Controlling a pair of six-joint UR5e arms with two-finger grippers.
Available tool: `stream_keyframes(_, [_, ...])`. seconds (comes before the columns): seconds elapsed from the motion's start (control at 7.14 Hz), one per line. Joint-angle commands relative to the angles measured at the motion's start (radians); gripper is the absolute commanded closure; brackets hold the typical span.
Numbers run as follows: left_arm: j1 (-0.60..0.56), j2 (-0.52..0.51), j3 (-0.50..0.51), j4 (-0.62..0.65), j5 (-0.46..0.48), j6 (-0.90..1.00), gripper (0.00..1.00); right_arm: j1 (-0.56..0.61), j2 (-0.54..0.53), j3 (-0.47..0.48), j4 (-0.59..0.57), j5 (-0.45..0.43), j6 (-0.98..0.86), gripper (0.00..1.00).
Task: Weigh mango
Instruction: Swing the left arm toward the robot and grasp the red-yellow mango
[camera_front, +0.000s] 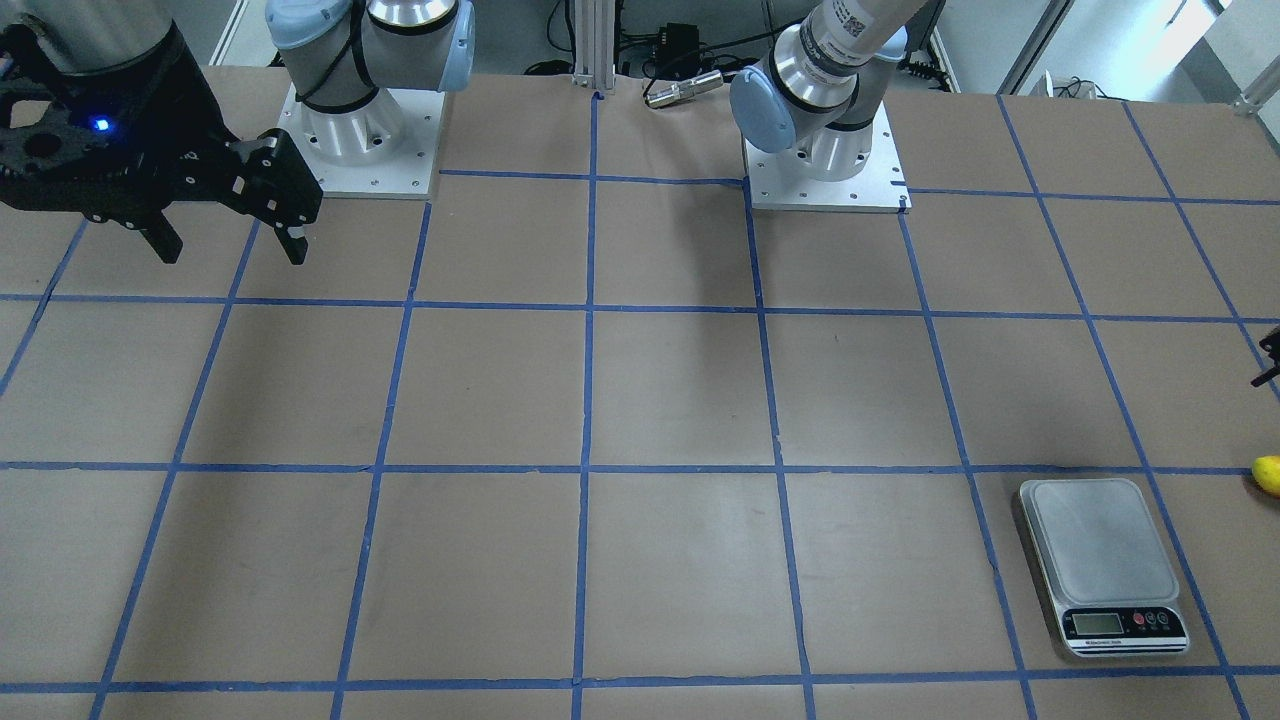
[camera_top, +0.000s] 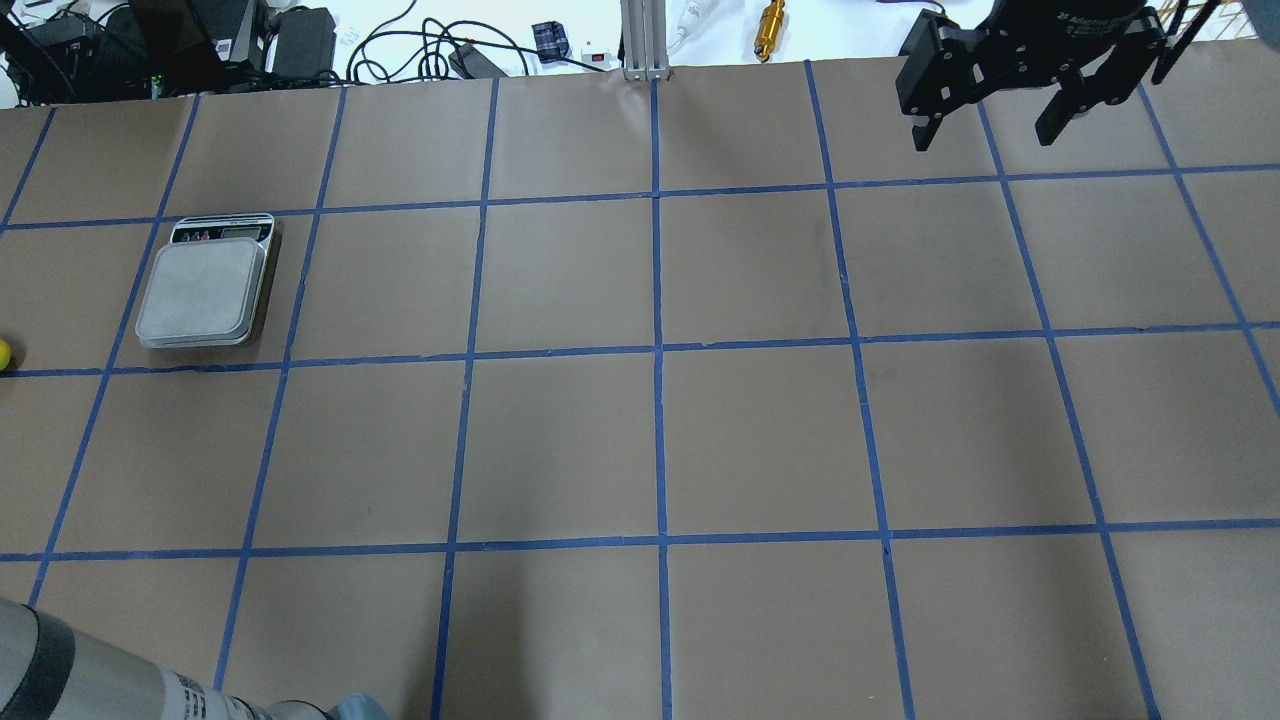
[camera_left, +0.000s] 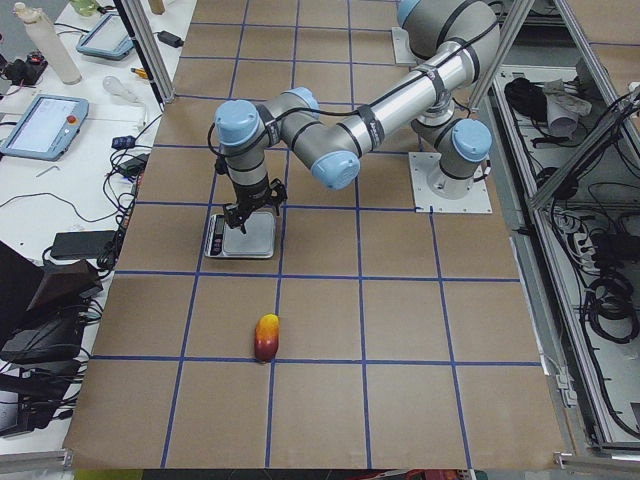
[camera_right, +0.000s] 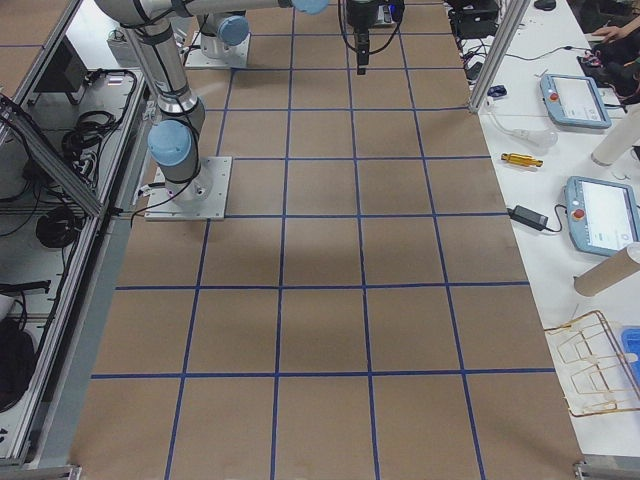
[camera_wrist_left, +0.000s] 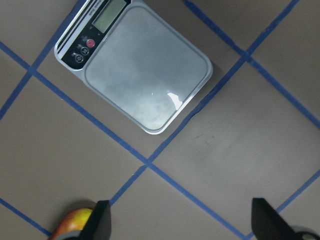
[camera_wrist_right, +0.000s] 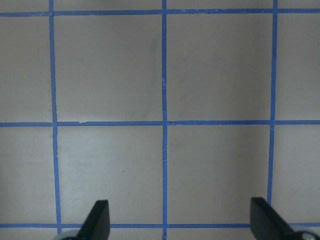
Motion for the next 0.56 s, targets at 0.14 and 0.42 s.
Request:
stream_keyframes(0.14, [0.079,-0.135,0.091,0.090,-0.006,0.242,0.00,0.000,-0.001,0.000,0.000,0.000,0.000,0.00])
stream_keyframes(0.42, [0.134,-0.180,0.097,0.093,-0.012,0.355,0.00,0.000,-0.001,0.000,0.000,0.000,0.000,0.00])
